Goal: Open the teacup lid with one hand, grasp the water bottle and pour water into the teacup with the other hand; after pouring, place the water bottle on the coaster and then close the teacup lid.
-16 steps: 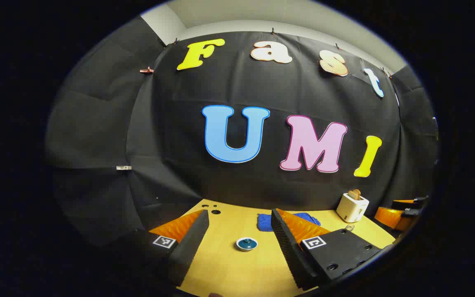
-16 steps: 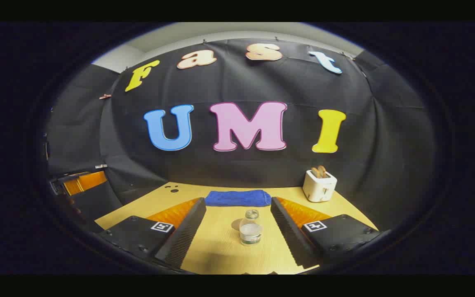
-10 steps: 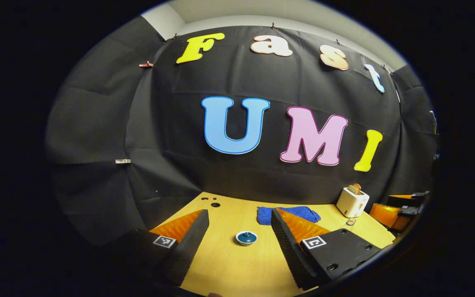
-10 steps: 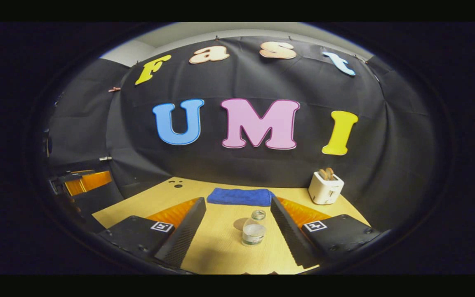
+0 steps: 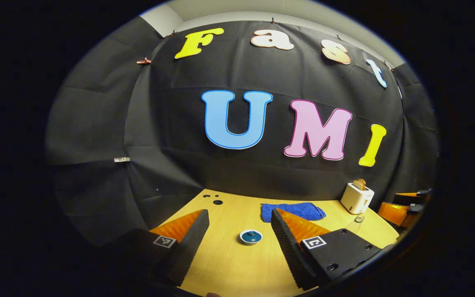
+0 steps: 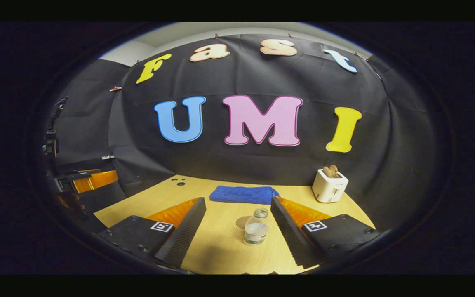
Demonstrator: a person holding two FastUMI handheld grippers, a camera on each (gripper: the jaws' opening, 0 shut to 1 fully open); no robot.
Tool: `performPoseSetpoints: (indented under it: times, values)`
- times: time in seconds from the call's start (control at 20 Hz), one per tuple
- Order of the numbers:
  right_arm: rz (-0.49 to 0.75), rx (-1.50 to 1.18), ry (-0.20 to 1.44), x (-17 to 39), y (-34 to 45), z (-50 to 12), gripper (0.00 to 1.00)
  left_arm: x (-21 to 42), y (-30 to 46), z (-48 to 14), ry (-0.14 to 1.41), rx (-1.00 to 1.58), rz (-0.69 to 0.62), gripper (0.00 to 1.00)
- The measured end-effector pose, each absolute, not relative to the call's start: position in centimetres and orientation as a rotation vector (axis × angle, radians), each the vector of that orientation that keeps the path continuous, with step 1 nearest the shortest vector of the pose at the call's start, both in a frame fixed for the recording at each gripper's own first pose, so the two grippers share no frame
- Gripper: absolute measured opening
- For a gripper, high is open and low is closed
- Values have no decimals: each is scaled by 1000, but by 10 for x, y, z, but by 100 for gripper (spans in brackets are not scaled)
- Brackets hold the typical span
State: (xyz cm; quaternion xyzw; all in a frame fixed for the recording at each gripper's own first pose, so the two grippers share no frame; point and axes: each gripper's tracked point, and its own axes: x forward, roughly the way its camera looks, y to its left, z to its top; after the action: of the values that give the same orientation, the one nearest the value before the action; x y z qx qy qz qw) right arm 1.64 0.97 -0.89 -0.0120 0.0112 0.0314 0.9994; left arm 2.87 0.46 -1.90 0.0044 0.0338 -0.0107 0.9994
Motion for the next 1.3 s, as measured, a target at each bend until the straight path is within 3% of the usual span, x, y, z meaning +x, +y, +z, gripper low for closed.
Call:
performPoseSetpoints:
  times: [0.6, 0.75, 1.05, 1.3]
  values:
    - [31, -13, 68, 32, 2, -46, 98, 111, -5, -83, 167, 23, -99, 98]
    - [19, 16, 101, 35, 7, -67, 98, 139, -8, -121, 207, 55, -113, 89]
    - [2, 28, 162, 46, 6, -122, 100, 195, -25, -192, 226, 110, -176, 80]
    - [-62, 59, 231, 38, -13, -162, 98, 233, -33, -231, 232, 139, -205, 80]
